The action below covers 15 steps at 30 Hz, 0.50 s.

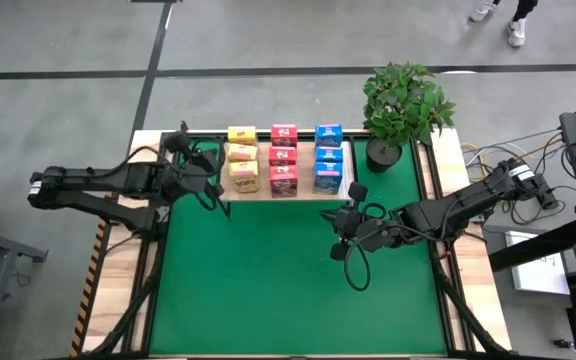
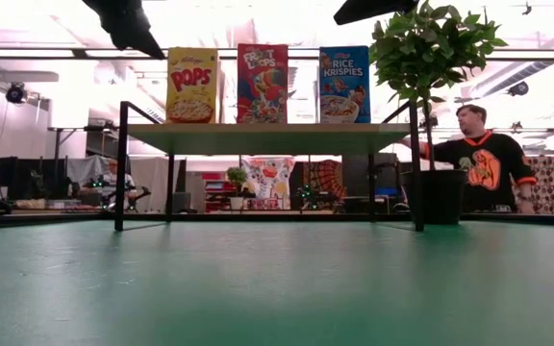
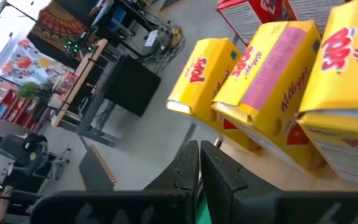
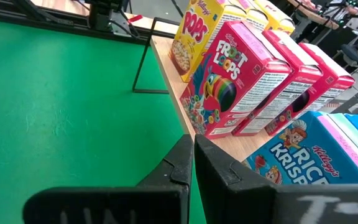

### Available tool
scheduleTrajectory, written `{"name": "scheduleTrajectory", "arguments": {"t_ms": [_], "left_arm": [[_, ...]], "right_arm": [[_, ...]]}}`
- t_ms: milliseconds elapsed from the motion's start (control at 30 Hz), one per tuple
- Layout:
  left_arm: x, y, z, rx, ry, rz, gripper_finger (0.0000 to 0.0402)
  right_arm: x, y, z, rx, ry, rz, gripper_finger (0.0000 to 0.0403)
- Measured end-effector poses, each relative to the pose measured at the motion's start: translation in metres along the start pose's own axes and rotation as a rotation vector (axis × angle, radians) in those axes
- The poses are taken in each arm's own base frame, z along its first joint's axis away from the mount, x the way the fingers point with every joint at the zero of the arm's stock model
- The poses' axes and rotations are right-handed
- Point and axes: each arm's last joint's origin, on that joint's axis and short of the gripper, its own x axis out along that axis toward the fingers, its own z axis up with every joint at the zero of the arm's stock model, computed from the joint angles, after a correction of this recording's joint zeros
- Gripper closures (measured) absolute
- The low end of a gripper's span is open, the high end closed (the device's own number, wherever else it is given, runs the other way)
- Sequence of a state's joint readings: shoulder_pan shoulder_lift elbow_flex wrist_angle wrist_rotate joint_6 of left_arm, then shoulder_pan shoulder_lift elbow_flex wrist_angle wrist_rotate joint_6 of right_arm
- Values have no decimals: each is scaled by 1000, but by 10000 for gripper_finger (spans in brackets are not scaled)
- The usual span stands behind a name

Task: Stack cereal on shelf
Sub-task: Return to Home Position

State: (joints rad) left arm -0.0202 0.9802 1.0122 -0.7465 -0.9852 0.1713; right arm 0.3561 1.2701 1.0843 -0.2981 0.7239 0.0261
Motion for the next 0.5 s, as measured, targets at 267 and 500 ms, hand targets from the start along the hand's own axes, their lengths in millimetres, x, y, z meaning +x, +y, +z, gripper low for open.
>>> {"name": "scheduleTrajectory", "arguments": {"t_ms": [267,500], "left_arm": [[-10,6,5,-62,-41,-26,401],[-40,-7,-5,-170,-156,-323,401]], "right_arm": [[1,1,-2,-5,5,0,394],[7,7,-23,-63,-11,2,394]]}}
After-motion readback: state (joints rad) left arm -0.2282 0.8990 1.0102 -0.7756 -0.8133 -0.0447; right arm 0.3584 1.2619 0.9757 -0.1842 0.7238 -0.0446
